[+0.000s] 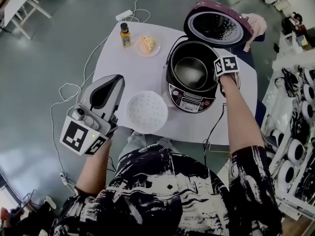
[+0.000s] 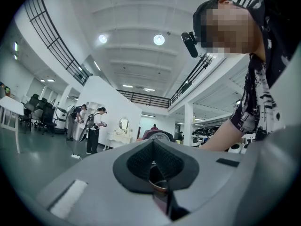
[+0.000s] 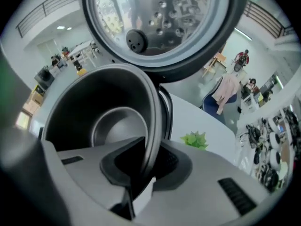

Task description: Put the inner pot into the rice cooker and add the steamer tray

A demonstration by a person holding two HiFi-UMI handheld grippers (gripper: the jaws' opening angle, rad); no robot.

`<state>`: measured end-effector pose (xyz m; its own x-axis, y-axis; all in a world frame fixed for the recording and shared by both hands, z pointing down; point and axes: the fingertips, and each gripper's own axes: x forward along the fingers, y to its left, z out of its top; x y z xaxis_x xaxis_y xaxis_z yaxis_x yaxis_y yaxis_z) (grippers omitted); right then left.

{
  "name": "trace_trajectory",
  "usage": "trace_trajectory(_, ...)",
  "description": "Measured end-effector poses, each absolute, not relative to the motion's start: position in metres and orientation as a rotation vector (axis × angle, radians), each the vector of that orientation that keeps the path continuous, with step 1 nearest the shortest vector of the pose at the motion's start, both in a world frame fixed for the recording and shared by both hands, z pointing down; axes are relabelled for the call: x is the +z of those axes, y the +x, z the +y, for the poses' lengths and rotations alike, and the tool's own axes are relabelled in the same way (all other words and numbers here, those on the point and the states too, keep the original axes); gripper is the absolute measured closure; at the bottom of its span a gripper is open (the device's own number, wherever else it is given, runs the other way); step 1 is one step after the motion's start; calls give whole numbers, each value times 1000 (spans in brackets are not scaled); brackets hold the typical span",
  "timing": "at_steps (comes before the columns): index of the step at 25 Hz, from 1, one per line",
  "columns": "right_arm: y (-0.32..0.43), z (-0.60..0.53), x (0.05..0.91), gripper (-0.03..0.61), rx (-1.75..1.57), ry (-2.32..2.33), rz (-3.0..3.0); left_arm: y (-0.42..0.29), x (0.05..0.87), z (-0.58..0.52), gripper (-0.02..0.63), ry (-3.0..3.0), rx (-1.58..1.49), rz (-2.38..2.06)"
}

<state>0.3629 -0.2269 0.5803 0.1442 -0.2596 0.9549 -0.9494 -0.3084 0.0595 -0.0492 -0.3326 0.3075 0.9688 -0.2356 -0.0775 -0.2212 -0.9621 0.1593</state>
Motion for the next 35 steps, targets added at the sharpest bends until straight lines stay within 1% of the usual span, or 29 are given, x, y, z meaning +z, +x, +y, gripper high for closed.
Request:
trace_trajectory(4,363,-226,582,541,1073,1588,-1122,-52,308,-331,609,2969,-143,-350)
trace_trajectory(5,362,-225,583,535,1028,1547,-1104,-52,308,-331,609,2969,-144,-349)
trace_trajectory(7,362,-224,584,502,947,1482,-1066,-52,308,-330,609,2968,-146,-348)
trace_trajectory(10,365,-221,587,489,899,1504,-1044,-53,308,-330,609,2968,-150,-349)
trace_trajectory(17,372,-219,581,488,828,1560,-1008,-57,309,-329,609,2963,-148,-357)
trace_trajectory(20,365,-223,585,488,883,1657,-1094,-57,310,-328,609,2962,-145,-356)
trace_trajectory(26,365,-216,579,499,1112,1825,-1260,-54,310,-327,609,2962,-148,-345)
trace_trajectory(35,368,-206,553,511,1246,2031,-1461,-44,307,-320,609,2972,-149,-300)
